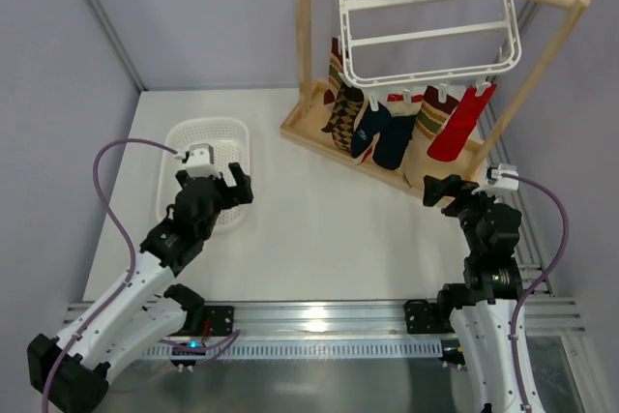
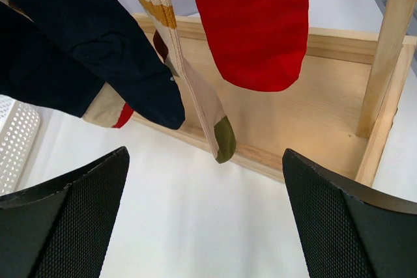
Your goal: Remove the socks clipped to the hanger
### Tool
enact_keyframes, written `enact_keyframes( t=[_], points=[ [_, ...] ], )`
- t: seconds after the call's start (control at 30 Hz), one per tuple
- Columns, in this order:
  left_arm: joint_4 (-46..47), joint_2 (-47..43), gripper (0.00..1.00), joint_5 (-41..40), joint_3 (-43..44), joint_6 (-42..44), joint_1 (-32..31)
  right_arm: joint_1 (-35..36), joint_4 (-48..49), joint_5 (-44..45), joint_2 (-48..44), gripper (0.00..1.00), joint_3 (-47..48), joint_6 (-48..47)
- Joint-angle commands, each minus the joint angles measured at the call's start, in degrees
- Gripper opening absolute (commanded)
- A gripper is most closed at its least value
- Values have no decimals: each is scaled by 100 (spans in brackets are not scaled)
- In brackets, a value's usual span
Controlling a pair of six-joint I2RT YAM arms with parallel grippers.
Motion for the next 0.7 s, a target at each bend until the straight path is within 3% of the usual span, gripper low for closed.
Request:
enact_keyframes(
  t=[0.0, 0.67],
  points=[
    [192, -85, 100, -82, 29, 80, -2, 11, 142, -101, 27, 100, 74, -71],
    [412, -182, 100, 234, -85, 62, -2, 11, 431, -451, 195, 100, 74, -97]
  ],
)
